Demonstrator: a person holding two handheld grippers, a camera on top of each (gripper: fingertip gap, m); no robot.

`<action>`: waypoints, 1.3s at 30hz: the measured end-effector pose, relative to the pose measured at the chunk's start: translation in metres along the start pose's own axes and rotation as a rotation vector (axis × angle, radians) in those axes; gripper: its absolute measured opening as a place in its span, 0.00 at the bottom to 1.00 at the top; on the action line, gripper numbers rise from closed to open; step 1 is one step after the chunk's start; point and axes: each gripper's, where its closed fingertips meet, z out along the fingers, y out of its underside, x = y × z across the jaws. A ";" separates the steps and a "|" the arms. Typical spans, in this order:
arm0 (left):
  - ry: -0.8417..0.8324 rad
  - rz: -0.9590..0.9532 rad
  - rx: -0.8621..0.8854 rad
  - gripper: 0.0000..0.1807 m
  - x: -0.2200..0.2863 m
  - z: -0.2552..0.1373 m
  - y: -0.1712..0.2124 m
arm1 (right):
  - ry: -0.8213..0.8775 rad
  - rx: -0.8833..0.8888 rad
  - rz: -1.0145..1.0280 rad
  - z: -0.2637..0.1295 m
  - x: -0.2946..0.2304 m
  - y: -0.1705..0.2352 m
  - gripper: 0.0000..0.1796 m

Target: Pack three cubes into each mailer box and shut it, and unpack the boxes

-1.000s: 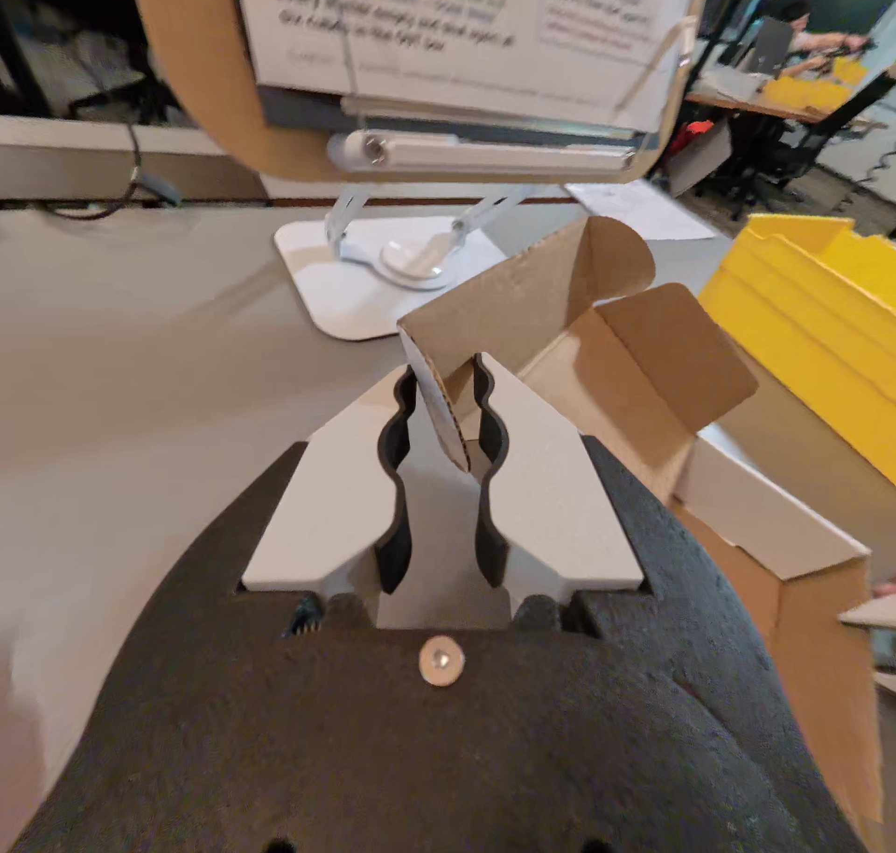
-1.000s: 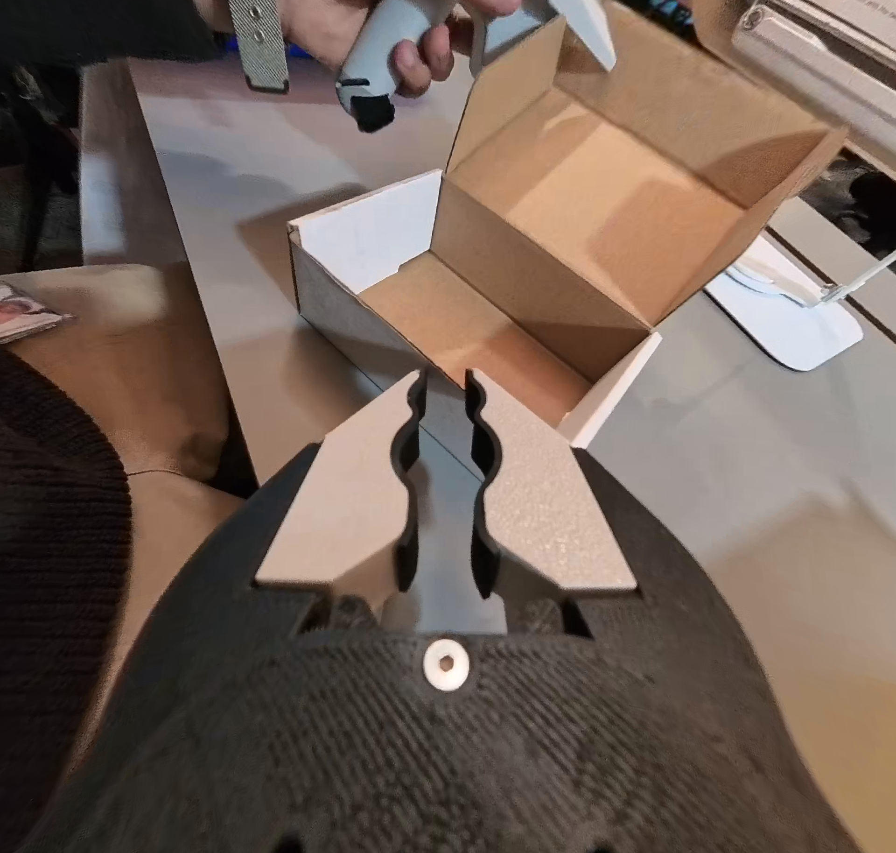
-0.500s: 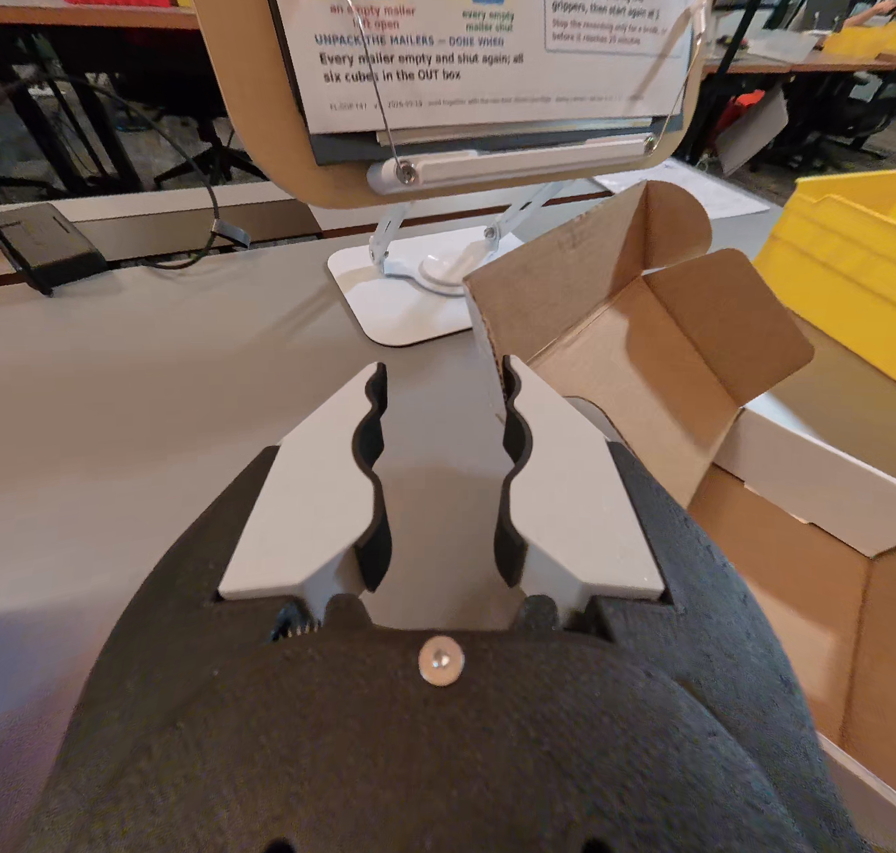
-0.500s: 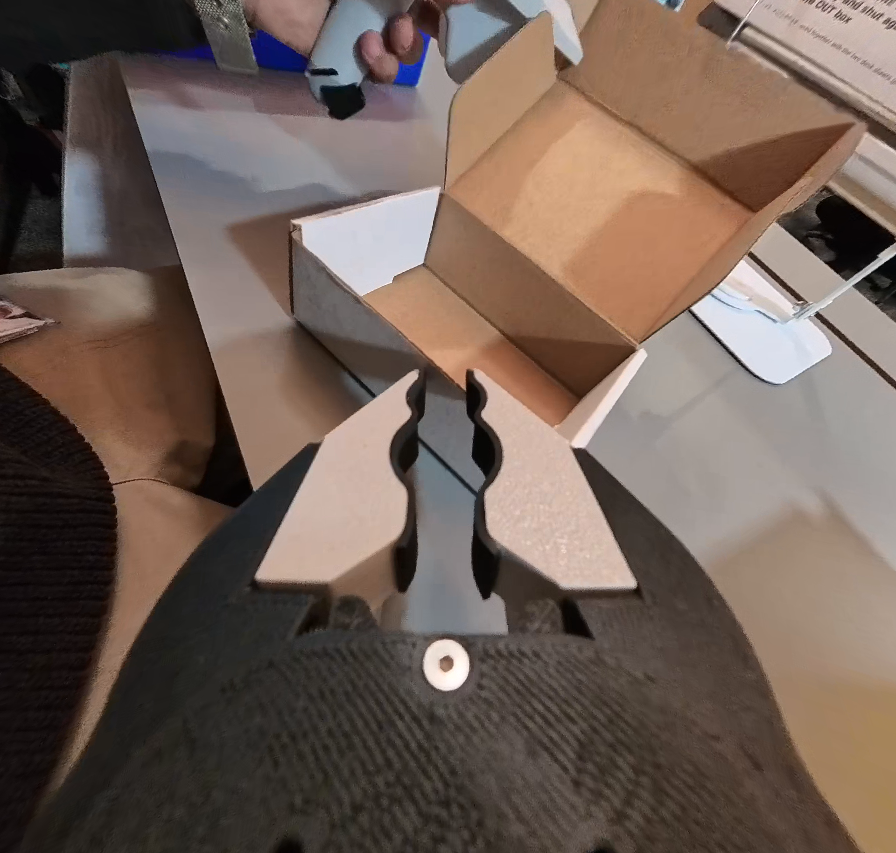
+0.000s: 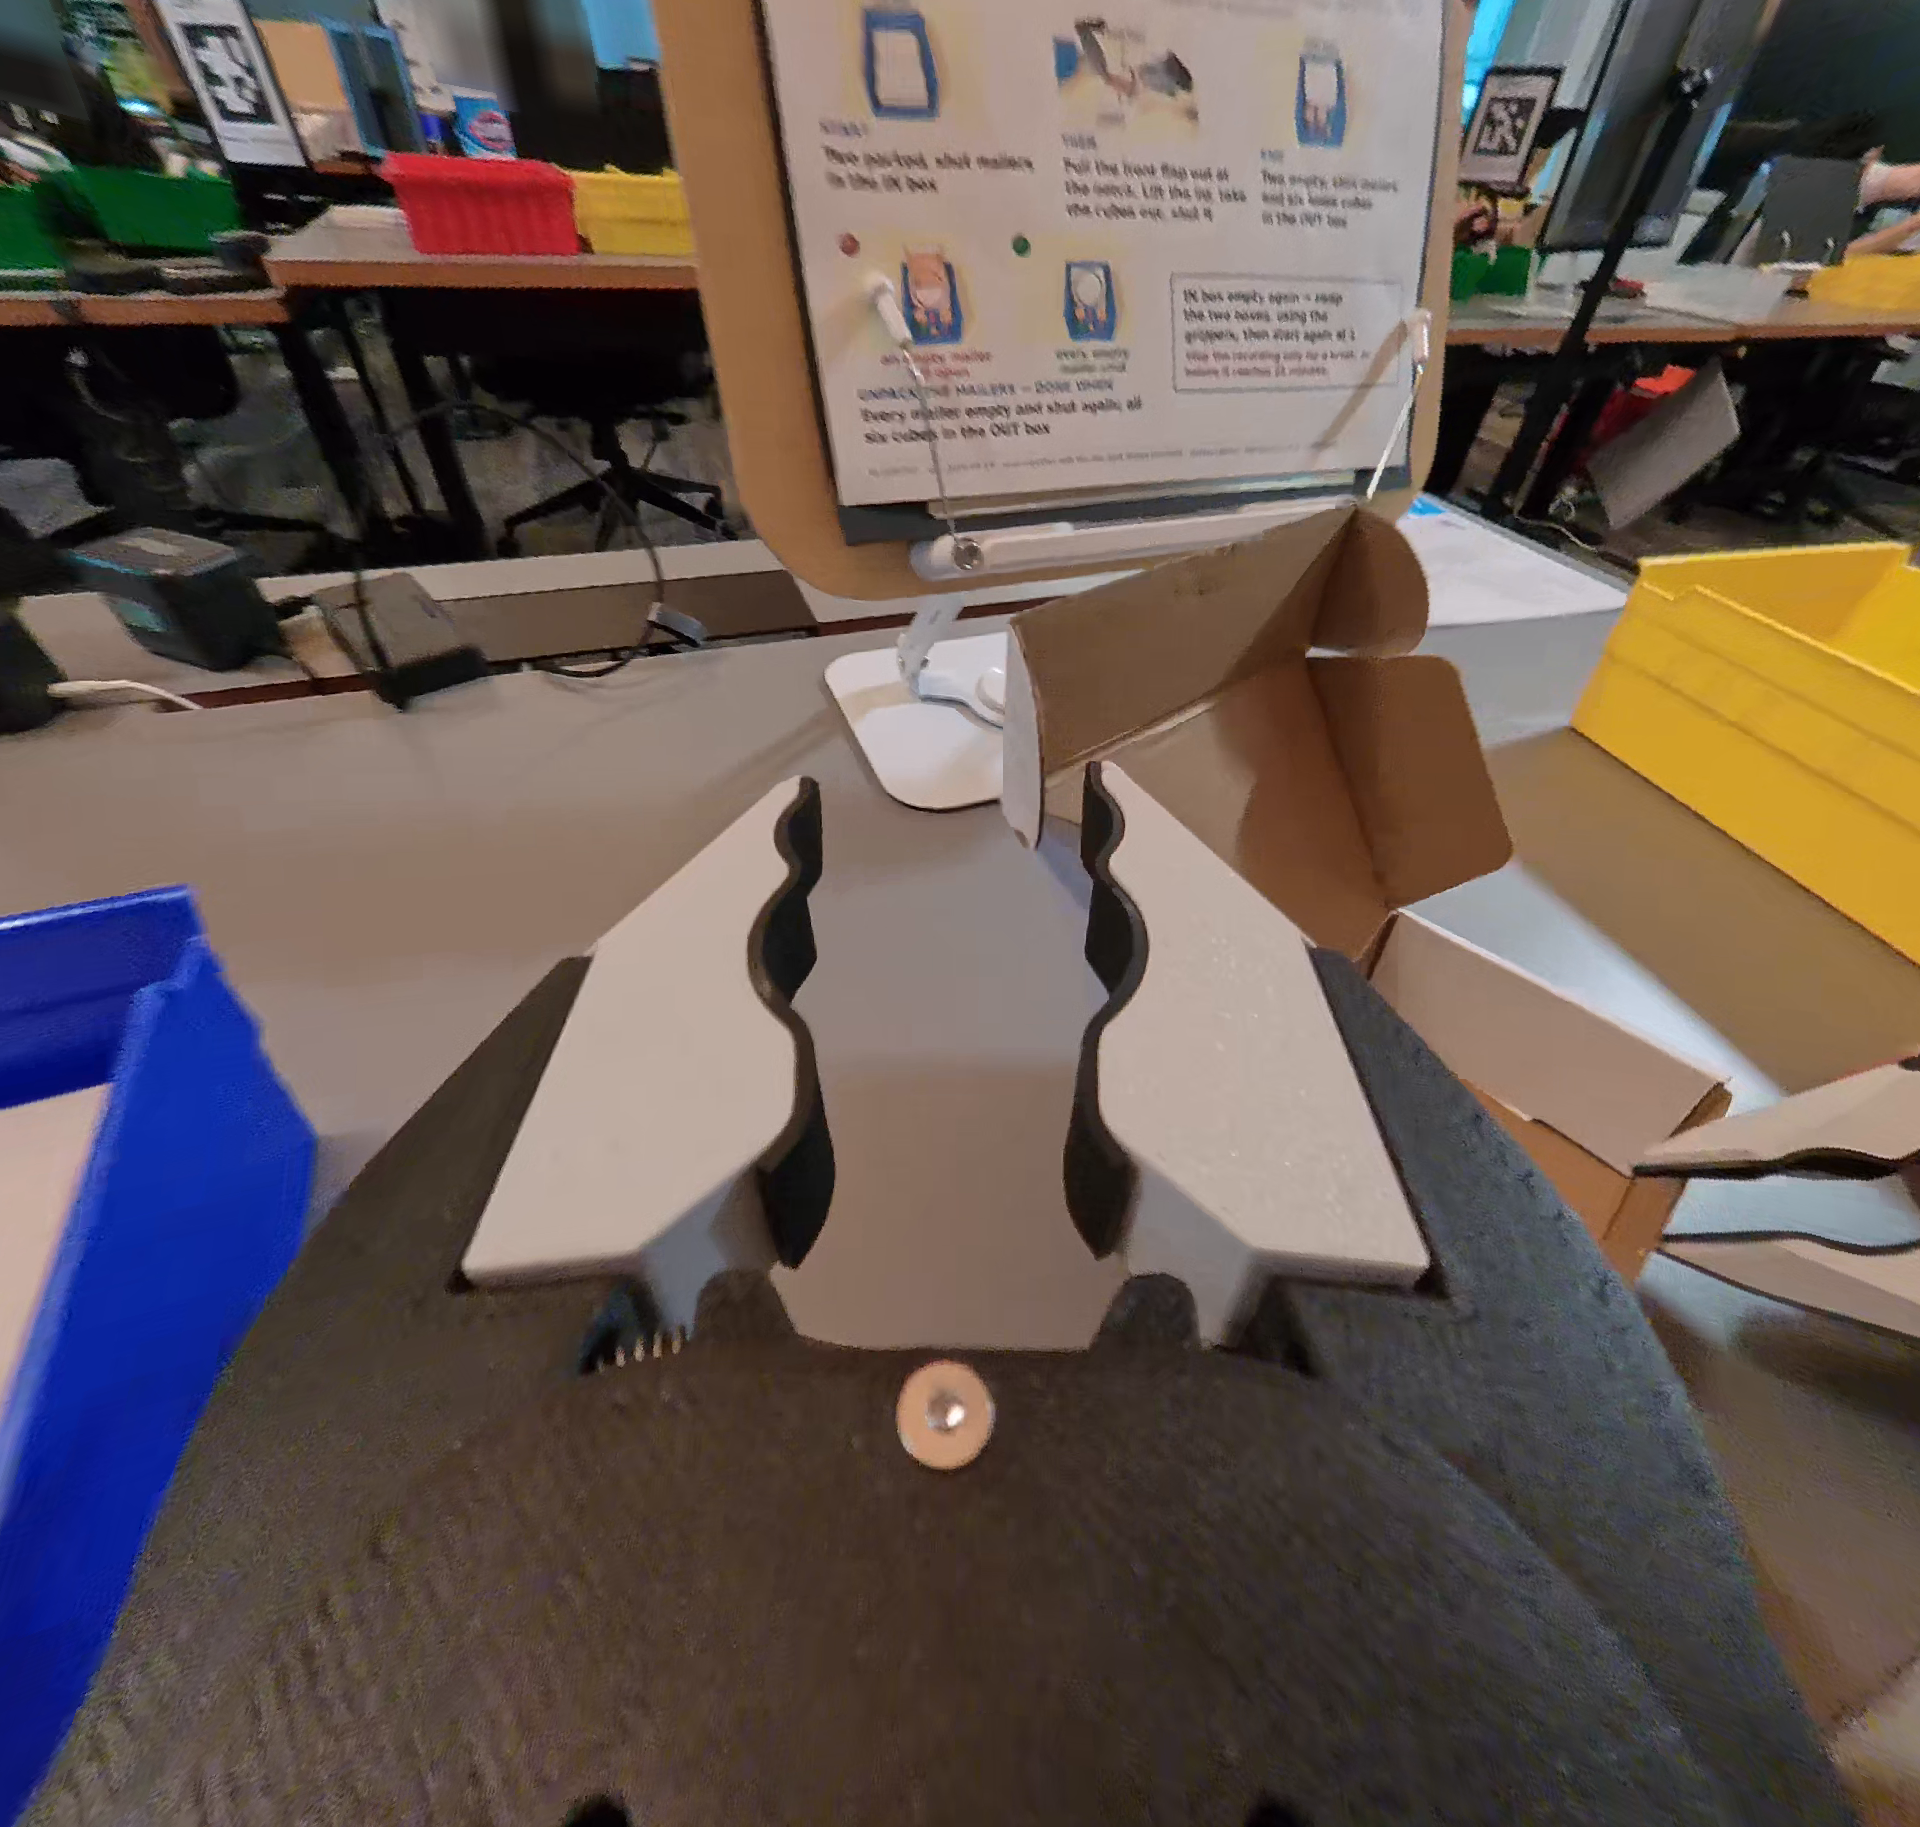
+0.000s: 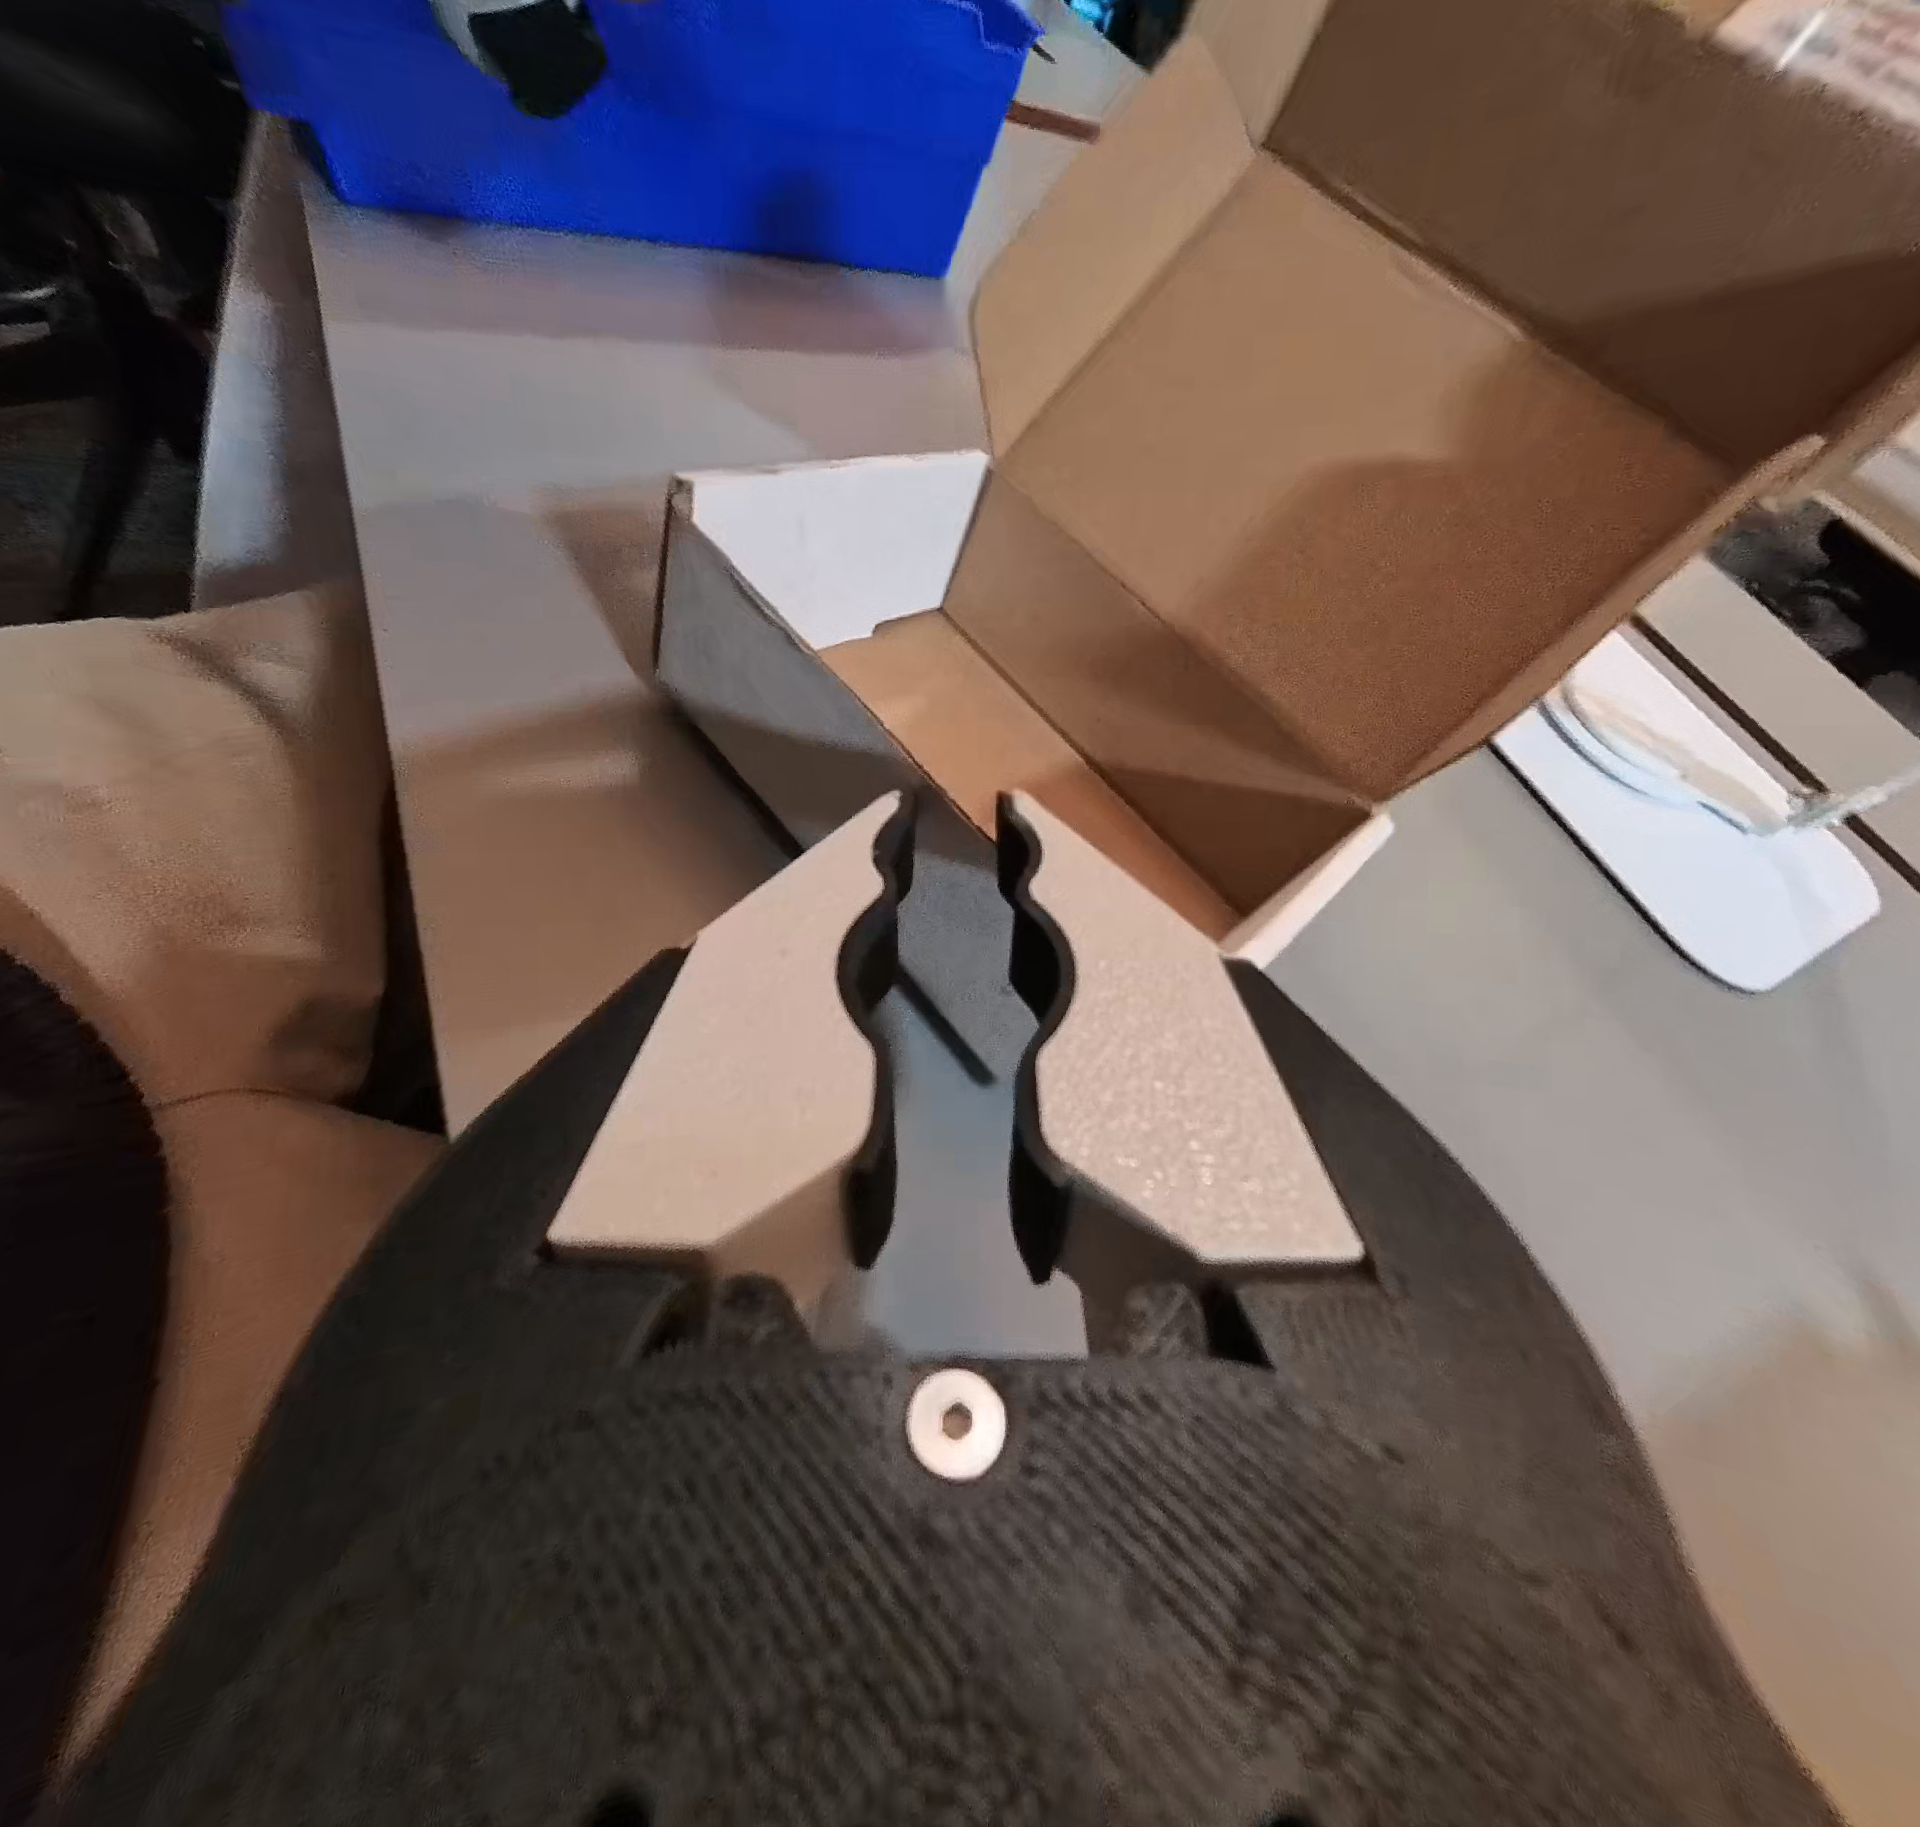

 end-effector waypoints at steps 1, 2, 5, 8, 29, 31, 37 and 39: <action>-0.016 -0.011 0.006 0.28 -0.007 -0.009 -0.004 | -0.009 0.010 -0.001 0.004 -0.001 -0.004 0.08; -0.031 -0.025 0.005 0.27 -0.014 -0.019 -0.007 | -0.021 0.017 -0.003 0.007 -0.002 -0.007 0.07; -0.067 -0.081 -0.011 0.28 -0.041 -0.054 -0.019 | -0.056 0.010 -0.024 0.018 -0.009 -0.009 0.07; -0.170 -0.140 -0.019 0.29 -0.089 -0.098 -0.030 | -0.076 0.008 -0.052 0.024 -0.014 -0.010 0.07; -0.541 -0.077 -0.995 0.45 -0.268 -0.179 0.160 | -0.070 -0.009 -0.060 0.024 -0.020 -0.004 0.07; -0.532 -0.100 -1.027 0.45 -0.267 -0.180 0.168 | -0.065 -0.009 -0.065 0.021 -0.018 -0.003 0.07; -0.513 -0.150 -1.005 0.29 -0.263 -0.175 0.181 | -0.042 -0.017 -0.095 0.017 -0.013 0.000 0.07; -0.517 -0.158 -1.004 0.29 -0.264 -0.176 0.181 | -0.044 -0.022 -0.085 0.018 -0.012 0.002 0.07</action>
